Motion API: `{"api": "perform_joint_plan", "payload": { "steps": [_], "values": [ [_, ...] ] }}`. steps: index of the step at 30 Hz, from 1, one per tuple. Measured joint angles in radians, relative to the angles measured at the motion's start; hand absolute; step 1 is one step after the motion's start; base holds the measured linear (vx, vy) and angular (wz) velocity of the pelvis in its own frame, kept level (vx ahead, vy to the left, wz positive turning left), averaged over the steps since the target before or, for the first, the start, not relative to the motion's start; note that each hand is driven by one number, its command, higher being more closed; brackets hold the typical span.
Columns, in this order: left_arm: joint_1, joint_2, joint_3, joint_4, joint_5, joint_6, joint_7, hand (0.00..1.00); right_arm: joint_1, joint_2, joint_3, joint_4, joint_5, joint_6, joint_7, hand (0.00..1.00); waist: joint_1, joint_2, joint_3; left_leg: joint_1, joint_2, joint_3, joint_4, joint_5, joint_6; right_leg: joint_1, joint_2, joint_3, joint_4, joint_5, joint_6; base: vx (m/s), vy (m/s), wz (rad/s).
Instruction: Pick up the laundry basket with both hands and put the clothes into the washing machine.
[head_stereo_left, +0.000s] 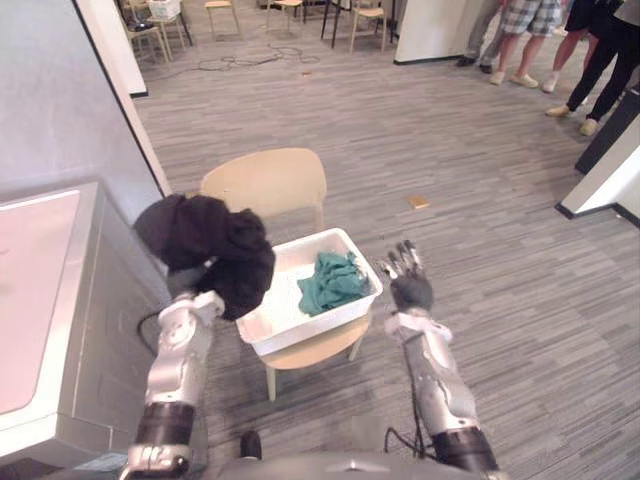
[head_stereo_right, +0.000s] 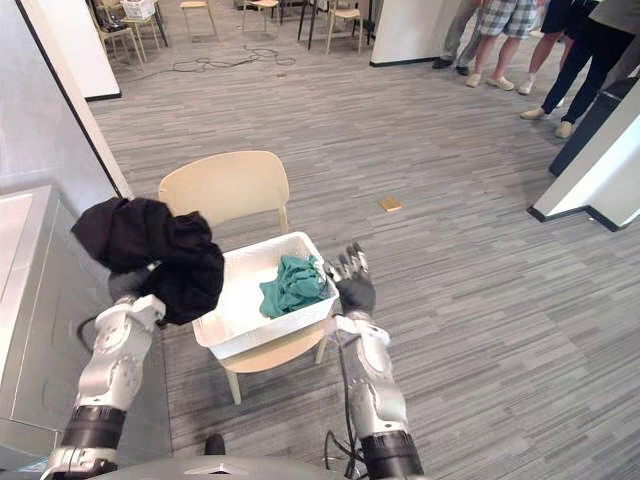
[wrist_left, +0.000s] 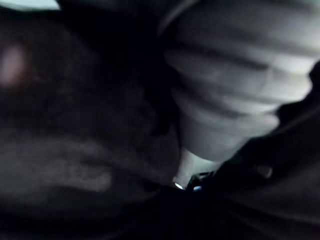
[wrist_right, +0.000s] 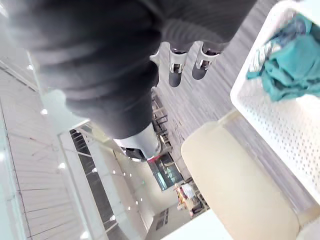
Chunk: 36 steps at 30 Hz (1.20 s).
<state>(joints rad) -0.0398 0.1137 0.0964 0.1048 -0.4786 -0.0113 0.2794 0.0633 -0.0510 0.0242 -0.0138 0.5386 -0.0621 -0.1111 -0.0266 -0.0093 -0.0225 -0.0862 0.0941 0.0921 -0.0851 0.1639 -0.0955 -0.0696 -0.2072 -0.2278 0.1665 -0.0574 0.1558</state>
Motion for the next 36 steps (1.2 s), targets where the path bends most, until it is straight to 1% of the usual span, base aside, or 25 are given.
{"api": "perform_joint_plan", "payload": {
  "steps": [3, 5, 6, 8, 9, 11, 13, 14, 15, 16, 17, 19, 20, 22, 23, 25, 27, 29, 30, 36],
  "values": [
    [0.088, -0.029, 0.045, -0.023, 0.000, 0.000, -0.015, 1.00, 0.084, 0.004, -0.064, -0.008, -0.049, 0.003, 0.017, 0.00, 0.000, 0.000, 0.000, 0.001, -0.001, 0.000, 0.000, -0.001, 0.002, 0.001, -0.001, 0.000, -0.002, -0.005, -0.004, 0.00, 0.000, 0.00],
    [0.151, -0.051, 0.072, -0.023, 0.000, 0.000, -0.028, 1.00, 0.144, 0.005, -0.109, -0.005, -0.103, 0.016, 0.026, 0.00, 0.001, 0.001, -0.001, 0.001, -0.001, -0.002, 0.000, -0.001, 0.002, 0.001, -0.001, -0.001, -0.004, -0.008, -0.007, 0.00, 0.000, 0.00],
    [0.197, -0.064, 0.082, -0.023, 0.001, 0.001, -0.040, 1.00, 0.183, 0.006, -0.138, 0.003, -0.152, 0.023, 0.036, 0.00, 0.000, 0.002, -0.001, 0.001, -0.001, -0.003, 0.000, -0.001, 0.002, 0.002, -0.001, -0.002, -0.005, -0.009, -0.008, 0.00, 0.000, 0.00],
    [0.267, -0.083, 0.096, -0.006, 0.001, 0.003, -0.074, 1.00, 0.234, 0.007, -0.179, 0.065, -0.222, 0.029, 0.046, 0.00, -0.001, 0.003, -0.002, 0.002, 0.000, -0.004, 0.000, -0.001, 0.002, 0.003, 0.000, -0.003, -0.006, -0.009, -0.008, 0.00, 0.000, 0.00],
    [0.281, -0.087, 0.098, 0.006, 0.001, 0.004, -0.080, 1.00, 0.247, 0.010, -0.192, 0.087, -0.241, 0.033, 0.046, 0.00, -0.001, 0.005, -0.002, 0.002, 0.000, -0.004, 0.000, -0.002, 0.002, 0.004, 0.000, -0.003, -0.007, -0.009, -0.008, 0.00, 0.000, 0.00],
    [0.300, -0.090, 0.098, 0.102, 0.001, 0.007, -0.104, 1.00, 0.278, 0.015, -0.207, 0.180, -0.294, 0.049, 0.046, 0.00, 0.001, 0.011, -0.001, 0.012, 0.000, -0.006, 0.000, -0.006, -0.003, 0.017, 0.001, -0.005, -0.009, -0.009, -0.008, -0.01, 0.003, 0.02],
    [0.302, -0.094, 0.095, 0.253, 0.005, 0.014, -0.120, 1.00, 0.287, 0.033, -0.229, 0.329, -0.353, 0.058, 0.046, 0.00, -0.002, 0.016, -0.001, 0.033, 0.001, -0.005, 0.000, -0.015, 0.003, 0.037, 0.003, -0.006, -0.017, -0.016, 0.000, -0.03, 0.006, 0.03],
    [0.302, -0.096, 0.093, 0.291, 0.012, 0.015, -0.121, 1.00, 0.285, 0.039, -0.238, 0.374, -0.355, 0.061, 0.045, 0.00, -0.001, 0.019, -0.003, 0.033, 0.001, -0.004, 0.000, -0.015, 0.003, 0.038, 0.003, -0.005, -0.017, -0.016, 0.001, -0.04, 0.010, 0.00],
    [0.302, -0.098, 0.085, 0.363, 0.018, 0.021, -0.126, 1.00, 0.283, 0.045, -0.253, 0.456, -0.363, 0.069, 0.043, 0.00, -0.001, 0.020, -0.005, 0.031, 0.000, -0.003, 0.000, -0.016, 0.003, 0.038, 0.003, -0.004, -0.017, -0.017, 0.002, -0.04, 0.011, -0.01],
    [0.302, -0.098, 0.082, 0.399, 0.030, 0.024, -0.133, 1.00, 0.282, 0.046, -0.262, 0.493, -0.375, 0.071, 0.042, 0.00, 0.000, 0.020, -0.005, 0.031, 0.000, -0.003, 0.000, -0.016, 0.003, 0.037, 0.003, -0.003, -0.018, -0.018, 0.002, 0.00, 0.000, 0.00],
    [0.302, -0.099, 0.078, 0.465, 0.040, 0.035, -0.142, 1.00, 0.282, 0.046, -0.278, 0.553, -0.390, 0.079, 0.042, 0.00, -0.001, 0.022, -0.005, 0.030, -0.001, -0.003, 0.000, -0.016, 0.003, 0.035, 0.003, 0.000, -0.019, -0.019, 0.003, 0.00, 0.000, 0.00],
    [0.302, -0.101, 0.079, 0.562, 0.051, 0.046, -0.153, 1.00, 0.277, 0.046, -0.315, 0.644, -0.389, 0.087, 0.037, 0.00, -0.002, 0.023, -0.004, 0.027, -0.004, -0.004, -0.001, -0.016, 0.003, 0.034, 0.003, 0.005, -0.023, -0.020, 0.005, 0.00, 0.000, 0.00],
    [0.297, -0.101, 0.083, 0.652, 0.070, 0.049, -0.157, 1.00, 0.262, 0.045, -0.363, 0.740, -0.388, 0.088, 0.036, 0.00, -0.001, 0.025, -0.003, 0.027, -0.006, -0.004, -0.001, -0.016, 0.003, 0.036, 0.003, 0.011, -0.027, -0.020, 0.005, 0.00, 0.000, 0.00],
    [0.287, -0.101, 0.105, 0.748, 0.097, 0.051, -0.162, 1.00, 0.244, 0.041, -0.425, 0.842, -0.388, 0.088, 0.035, 0.00, -0.002, 0.025, -0.002, 0.028, -0.007, -0.004, -0.001, -0.017, 0.004, 0.038, 0.006, 0.021, -0.036, -0.020, 0.005, 0.00, 0.000, 0.00],
    [0.281, -0.100, 0.118, 0.770, 0.103, 0.051, -0.164, 1.00, 0.239, 0.041, -0.444, 0.872, -0.387, 0.088, 0.035, 0.00, -0.002, 0.027, -0.001, 0.027, -0.007, -0.004, -0.001, -0.017, 0.004, 0.038, 0.007, 0.022, -0.038, -0.020, 0.005, 0.00, 0.000, 0.00],
    [0.256, -0.084, 0.161, 0.845, 0.142, 0.051, -0.180, 1.00, 0.213, 0.039, -0.525, 0.960, -0.387, 0.089, 0.035, 0.00, -0.002, 0.025, 0.004, 0.037, -0.009, -0.005, -0.001, -0.019, 0.005, 0.053, 0.007, 0.024, -0.044, -0.020, 0.005, 0.02, 0.005, 0.04],
    [0.246, -0.077, 0.180, 0.876, 0.168, 0.052, -0.182, 1.00, 0.206, 0.038, -0.560, 0.997, -0.379, 0.093, 0.035, 0.00, -0.007, 0.024, 0.006, 0.045, -0.011, -0.006, -0.001, -0.022, 0.005, 0.065, 0.007, 0.025, -0.049, -0.020, 0.005, 0.03, 0.004, 0.03],
    [0.245, -0.076, 0.190, 0.893, 0.175, 0.053, -0.184, 1.00, 0.201, 0.038, -0.569, 1.017, -0.361, 0.099, 0.035, 0.00, -0.008, 0.023, 0.005, 0.054, -0.012, -0.006, -0.001, -0.027, 0.005, 0.075, 0.007, 0.025, -0.051, -0.020, 0.005, 0.03, -0.001, -0.03],
    [0.170, -0.053, 0.254, 0.977, 0.209, 0.058, -0.197, 1.00, 0.040, 0.031, -0.655, 1.130, -0.307, 0.109, 0.035, 0.00, -0.013, -0.020, 0.067, 0.132, -0.013, -0.006, -0.001, -0.093, -0.014, 0.173, 0.011, -0.001, -0.081, -0.065, -0.008, 0.00, 0.000, 0.00],
    [0.169, -0.053, 0.255, 0.977, 0.209, 0.058, -0.197, 1.00, 0.043, 0.031, -0.657, 1.131, -0.304, 0.109, 0.037, 0.00, -0.016, -0.020, 0.067, 0.135, -0.011, 0.005, -0.001, -0.095, -0.014, 0.173, 0.013, 0.007, -0.086, -0.065, -0.008, 0.00, 0.000, -0.04]
  ]
}}
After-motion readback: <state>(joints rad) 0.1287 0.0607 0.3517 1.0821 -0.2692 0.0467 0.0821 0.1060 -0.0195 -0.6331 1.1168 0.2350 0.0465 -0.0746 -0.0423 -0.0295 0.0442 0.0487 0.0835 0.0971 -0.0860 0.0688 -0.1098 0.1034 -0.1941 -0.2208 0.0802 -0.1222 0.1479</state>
